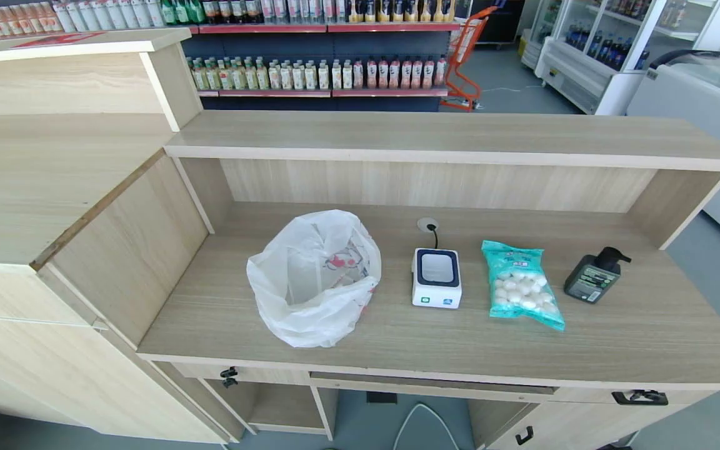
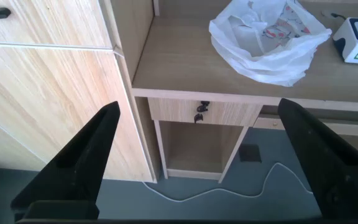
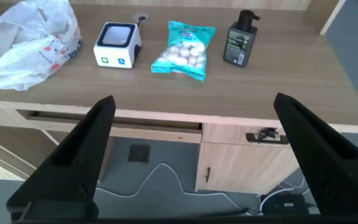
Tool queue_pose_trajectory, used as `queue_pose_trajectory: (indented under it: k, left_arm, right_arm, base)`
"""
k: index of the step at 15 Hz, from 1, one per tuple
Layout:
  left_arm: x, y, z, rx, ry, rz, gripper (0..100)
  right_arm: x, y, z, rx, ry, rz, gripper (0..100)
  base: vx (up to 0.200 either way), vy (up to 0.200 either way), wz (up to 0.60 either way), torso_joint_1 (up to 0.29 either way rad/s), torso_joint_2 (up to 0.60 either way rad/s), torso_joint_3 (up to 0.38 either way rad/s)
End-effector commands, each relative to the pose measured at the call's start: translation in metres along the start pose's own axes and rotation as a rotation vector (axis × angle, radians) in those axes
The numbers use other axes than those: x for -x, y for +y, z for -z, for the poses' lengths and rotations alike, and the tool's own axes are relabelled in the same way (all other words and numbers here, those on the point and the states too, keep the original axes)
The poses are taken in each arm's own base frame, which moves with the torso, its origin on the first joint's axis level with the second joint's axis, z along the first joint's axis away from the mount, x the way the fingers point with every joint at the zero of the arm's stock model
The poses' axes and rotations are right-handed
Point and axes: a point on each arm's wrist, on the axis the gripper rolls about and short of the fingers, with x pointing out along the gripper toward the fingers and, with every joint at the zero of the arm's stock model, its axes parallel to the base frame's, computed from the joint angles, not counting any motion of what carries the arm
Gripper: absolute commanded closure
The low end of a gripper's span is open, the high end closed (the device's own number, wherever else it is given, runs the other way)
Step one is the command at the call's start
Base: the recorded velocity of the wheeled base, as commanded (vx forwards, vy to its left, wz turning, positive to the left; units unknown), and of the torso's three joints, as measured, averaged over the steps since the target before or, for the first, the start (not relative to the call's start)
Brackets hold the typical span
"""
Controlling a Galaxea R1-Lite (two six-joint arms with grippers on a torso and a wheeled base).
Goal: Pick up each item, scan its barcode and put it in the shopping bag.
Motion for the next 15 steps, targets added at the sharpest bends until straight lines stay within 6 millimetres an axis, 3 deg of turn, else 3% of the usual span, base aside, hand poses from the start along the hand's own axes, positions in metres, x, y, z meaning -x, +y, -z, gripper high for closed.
queue_pose_trajectory:
  k: [1,2,3,4,7,11,15]
  left_arm:
    - [0.000,0.000,0.000,-0.001,0.000,-0.001,0]
    - [0.000,0.000,0.000,-0.001,0.000,-0.001,0]
    - [0.000,0.000,0.000,-0.001,0.000,-0.001,0]
    - [0.000,0.000,0.000,0.001,0.000,-0.001,0]
    - [0.000,0.000,0.000,-0.001,0.000,-0.001,0]
    - [0.000,0.000,0.000,-0.001,0.000,-0.001,0]
    - [0.000,0.000,0.000,0.001,0.000,-0.001,0]
  right_arm:
    - [-0.018,-0.004,-0.077,-0.007,-0.013,-0.152,0]
    - [-0.027,-0.005,-0.087,-0.019,-0.007,-0.168,0]
    - [-0.052,-0.008,-0.112,-0.053,-0.025,-0.166,0]
    - [-0.074,-0.010,-0.124,-0.062,-0.015,-0.153,0]
    - [-0.127,-0.020,-0.143,-0.075,0.036,-0.083,0]
    - [-0.161,-0.028,-0.145,-0.088,0.100,-0.086,0]
    - [-0.194,-0.041,-0.135,-0.102,0.187,-0.063,0]
  base:
    - [0.000,0.000,0.00,0.000,0.00,0.000]
    - [0.000,0.000,0.00,0.000,0.00,0.000]
    - [0.000,0.000,0.00,0.000,0.00,0.000]
    - [0.000,0.000,0.00,0.000,0.00,0.000]
    - [0.000,0.000,0.00,0.000,0.00,0.000]
    - [0.000,0.000,0.00,0.000,0.00,0.000]
    - [0.000,0.000,0.00,0.000,0.00,0.000]
